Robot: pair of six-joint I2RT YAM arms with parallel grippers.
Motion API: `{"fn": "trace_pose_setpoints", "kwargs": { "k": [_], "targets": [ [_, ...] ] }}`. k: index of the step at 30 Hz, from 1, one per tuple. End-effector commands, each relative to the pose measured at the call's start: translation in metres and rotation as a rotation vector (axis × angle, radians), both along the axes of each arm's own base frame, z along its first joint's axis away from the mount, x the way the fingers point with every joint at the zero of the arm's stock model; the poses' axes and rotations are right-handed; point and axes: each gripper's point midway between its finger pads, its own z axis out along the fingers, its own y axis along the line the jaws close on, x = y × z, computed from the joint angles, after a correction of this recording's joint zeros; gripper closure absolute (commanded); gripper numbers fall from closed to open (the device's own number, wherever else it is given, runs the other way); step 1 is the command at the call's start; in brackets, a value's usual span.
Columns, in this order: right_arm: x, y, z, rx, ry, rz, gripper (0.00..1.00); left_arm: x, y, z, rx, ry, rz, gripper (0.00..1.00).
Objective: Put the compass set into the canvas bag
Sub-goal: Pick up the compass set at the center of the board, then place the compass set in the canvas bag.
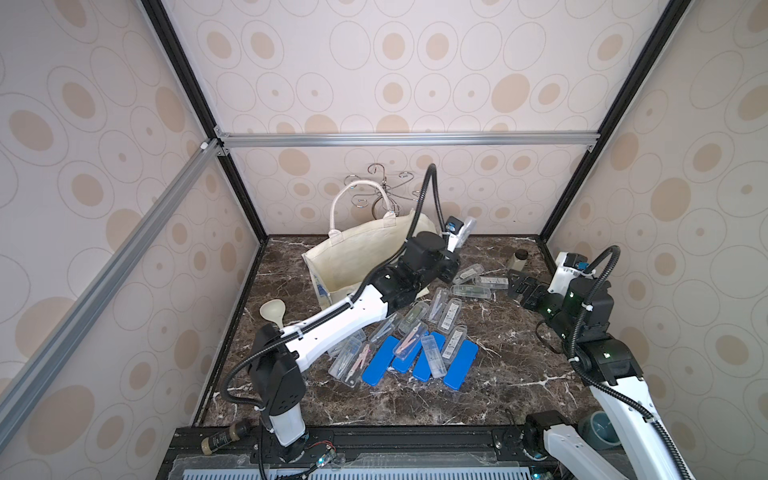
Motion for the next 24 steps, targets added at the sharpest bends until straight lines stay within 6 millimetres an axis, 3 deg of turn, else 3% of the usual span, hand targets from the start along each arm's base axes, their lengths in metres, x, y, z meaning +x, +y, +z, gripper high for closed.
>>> {"fn": "trace_pose_setpoints", "kwargs": {
  "k": [1,5,9,17,24],
  "targets": [
    [0.004,-0.001,-0.024,-0.017,0.075,-0.003,0.0,0.007,0.049,0.029,0.124,-0.082,0.089,0.9],
    [0.011,0.003,-0.042,-0.011,0.13,0.013,0.0,0.02,0.093,0.017,0.228,-0.093,0.2,0.91],
    [0.015,0.005,-0.055,-0.009,0.164,0.019,0.0,0.032,0.131,-0.011,0.323,-0.073,0.299,0.93],
    [0.016,0.004,-0.073,-0.02,0.211,0.013,0.0,0.047,0.167,-0.076,0.494,0.01,0.34,0.92],
    [0.015,0.004,-0.081,-0.018,0.227,0.012,0.0,0.068,0.182,-0.104,0.645,0.04,0.39,0.92]
  ]
}}
